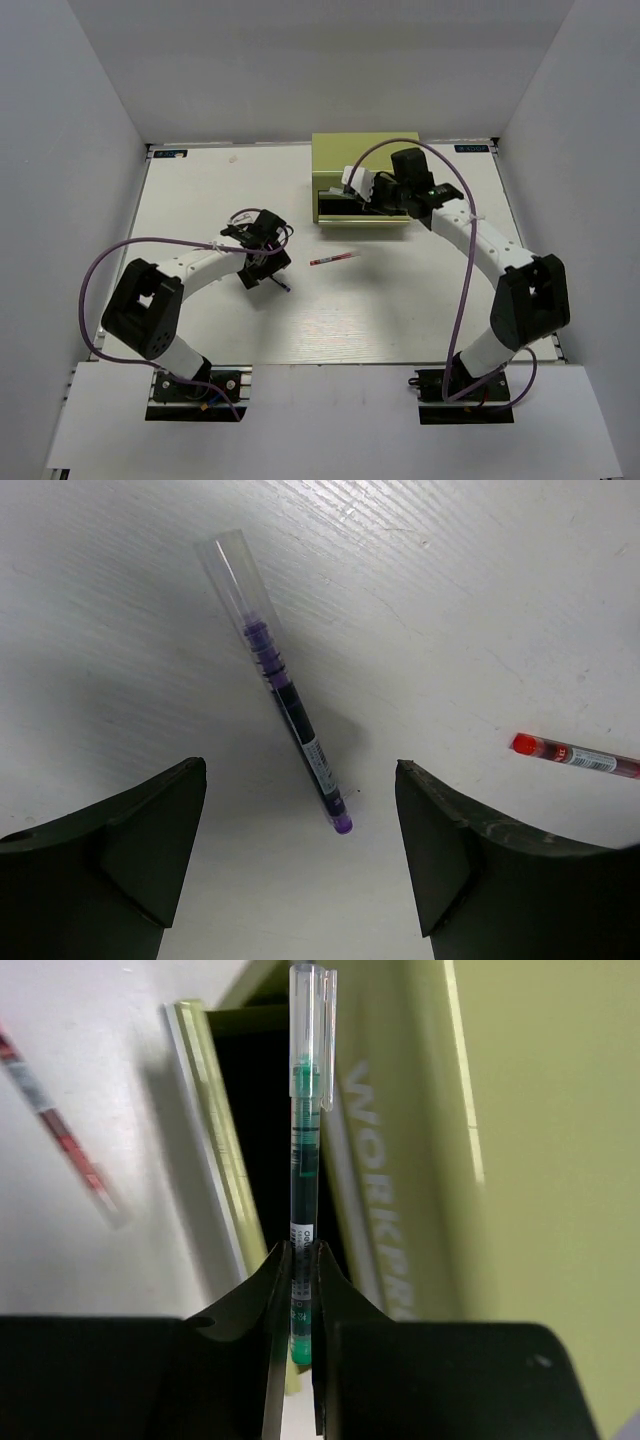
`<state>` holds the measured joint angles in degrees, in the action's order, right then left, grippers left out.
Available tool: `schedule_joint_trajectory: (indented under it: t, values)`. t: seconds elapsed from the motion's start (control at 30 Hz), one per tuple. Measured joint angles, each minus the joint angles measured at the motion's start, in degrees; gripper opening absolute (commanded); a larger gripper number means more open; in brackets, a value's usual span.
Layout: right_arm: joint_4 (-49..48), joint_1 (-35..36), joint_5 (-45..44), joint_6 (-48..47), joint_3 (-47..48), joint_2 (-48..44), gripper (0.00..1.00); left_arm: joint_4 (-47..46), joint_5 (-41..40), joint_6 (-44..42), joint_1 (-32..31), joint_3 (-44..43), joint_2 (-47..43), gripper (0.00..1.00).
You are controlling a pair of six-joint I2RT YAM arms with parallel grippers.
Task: Sort the stationery into containers
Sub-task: Place the pen in the drawer.
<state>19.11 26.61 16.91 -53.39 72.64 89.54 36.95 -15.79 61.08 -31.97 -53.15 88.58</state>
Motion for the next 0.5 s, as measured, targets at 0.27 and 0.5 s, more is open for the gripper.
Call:
schedule_joint_trajectory:
  t: [0.27,0.5]
  values:
    - [2.82,-1.90,-1.29,-5.33,6.80,8.20,0.00,-0.13,0.52,-0.22,0.02,-0.15,1.33,0.84]
    - [4.96,-2.23,-1.36,-7.50,6.80,9.09,0.00,-0.72,1.46,-0.24,0.02,-0.15,2.32,0.82]
